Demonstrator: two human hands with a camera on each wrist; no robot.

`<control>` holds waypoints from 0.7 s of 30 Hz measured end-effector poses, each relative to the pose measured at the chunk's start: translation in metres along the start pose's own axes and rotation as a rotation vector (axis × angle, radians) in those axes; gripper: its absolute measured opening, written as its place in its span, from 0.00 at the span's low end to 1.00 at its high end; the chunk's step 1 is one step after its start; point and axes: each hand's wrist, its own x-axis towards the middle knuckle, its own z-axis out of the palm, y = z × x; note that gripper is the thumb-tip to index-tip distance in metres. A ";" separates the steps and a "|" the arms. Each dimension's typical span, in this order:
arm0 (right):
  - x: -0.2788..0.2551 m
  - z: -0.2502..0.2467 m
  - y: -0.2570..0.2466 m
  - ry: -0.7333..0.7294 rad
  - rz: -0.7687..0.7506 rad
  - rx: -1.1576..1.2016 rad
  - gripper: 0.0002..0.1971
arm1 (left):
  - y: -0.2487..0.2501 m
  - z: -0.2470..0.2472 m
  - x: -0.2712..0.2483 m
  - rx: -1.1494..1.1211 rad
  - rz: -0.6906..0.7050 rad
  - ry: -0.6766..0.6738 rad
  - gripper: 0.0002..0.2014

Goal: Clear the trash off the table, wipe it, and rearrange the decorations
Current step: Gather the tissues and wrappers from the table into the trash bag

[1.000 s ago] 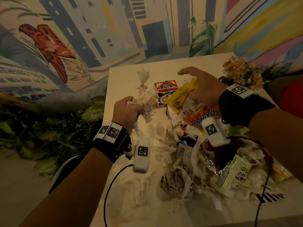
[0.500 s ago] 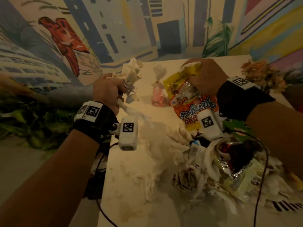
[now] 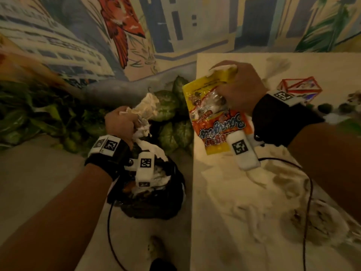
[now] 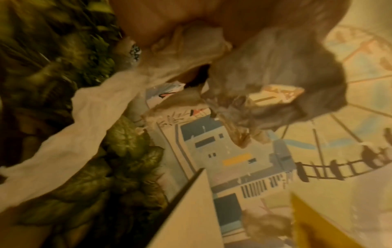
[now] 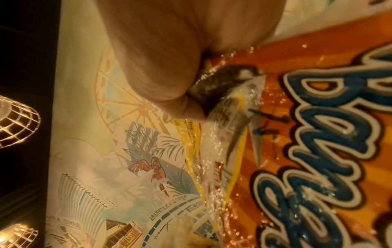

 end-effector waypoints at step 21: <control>0.009 0.295 0.057 -0.030 0.660 0.220 0.16 | -0.321 -0.047 0.127 0.687 -0.582 -0.161 0.20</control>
